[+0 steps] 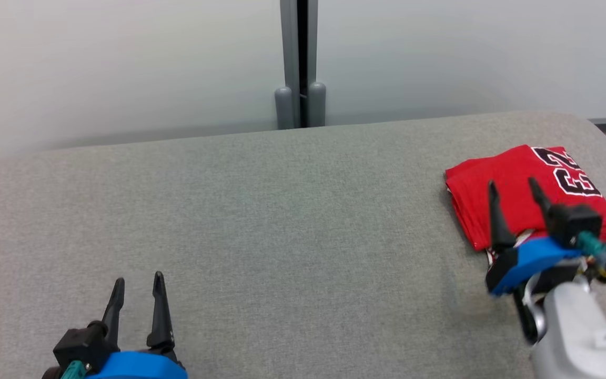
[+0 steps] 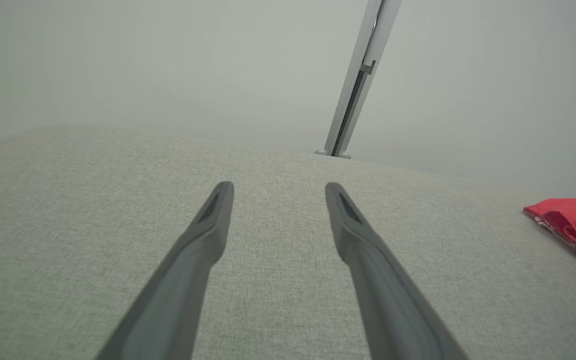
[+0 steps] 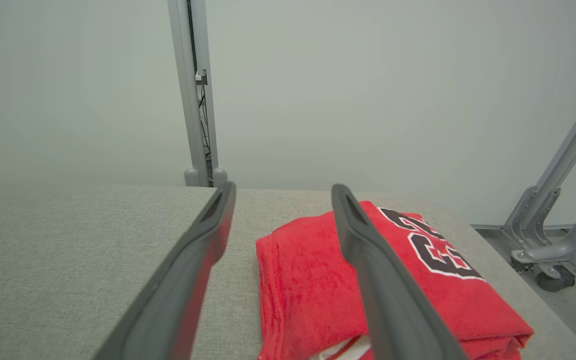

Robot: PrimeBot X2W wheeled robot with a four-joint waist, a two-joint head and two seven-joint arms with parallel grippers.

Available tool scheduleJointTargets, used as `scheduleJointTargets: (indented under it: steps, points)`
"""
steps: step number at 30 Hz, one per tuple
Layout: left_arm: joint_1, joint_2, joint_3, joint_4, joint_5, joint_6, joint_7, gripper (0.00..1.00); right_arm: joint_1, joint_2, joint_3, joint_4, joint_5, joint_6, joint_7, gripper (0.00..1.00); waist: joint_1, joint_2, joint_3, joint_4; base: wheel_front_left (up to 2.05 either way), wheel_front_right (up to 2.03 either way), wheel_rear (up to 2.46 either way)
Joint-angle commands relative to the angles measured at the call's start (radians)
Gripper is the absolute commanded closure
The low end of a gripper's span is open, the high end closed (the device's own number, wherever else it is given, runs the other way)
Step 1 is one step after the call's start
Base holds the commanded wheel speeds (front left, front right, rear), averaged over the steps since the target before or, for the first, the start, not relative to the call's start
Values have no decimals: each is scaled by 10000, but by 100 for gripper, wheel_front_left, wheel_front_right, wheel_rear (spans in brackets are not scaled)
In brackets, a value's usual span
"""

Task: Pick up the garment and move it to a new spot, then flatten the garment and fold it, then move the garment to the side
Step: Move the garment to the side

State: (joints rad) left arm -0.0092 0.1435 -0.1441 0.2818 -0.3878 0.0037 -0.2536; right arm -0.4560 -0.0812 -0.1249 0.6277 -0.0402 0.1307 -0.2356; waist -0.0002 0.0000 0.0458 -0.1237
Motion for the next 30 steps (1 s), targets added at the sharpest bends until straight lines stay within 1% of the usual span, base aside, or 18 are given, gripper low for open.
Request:
scheduleJointTargets:
  steps: [1,4,9,12,19,30]
  points:
    - [76,-25,30,15,-55,1,-50,0,319,112,29,-86,43,1,-50,0,2,0,-38,29,0,0,0]
    - [306,-78,125,54,-146,3,-68,0,1200,245,139,-642,144,-1,-150,0,2,0,-190,194,0,0,0]
    - [631,-54,198,109,-195,-70,-97,0,2475,290,1098,-1357,1431,-1,-239,0,2,0,-317,378,0,0,0]
    - [817,-64,228,169,-228,-37,-108,0,3000,287,1446,-1737,1884,1,-265,0,2,0,-348,415,0,0,0]
    - [1012,-75,213,190,-212,16,-113,0,3494,289,1856,-2237,2358,1,-300,0,2,0,-376,492,0,0,0]
    - [943,-11,42,278,-76,-1,-119,0,3643,292,2090,-2453,2444,1,-306,0,2,0,-393,543,0,0,0]
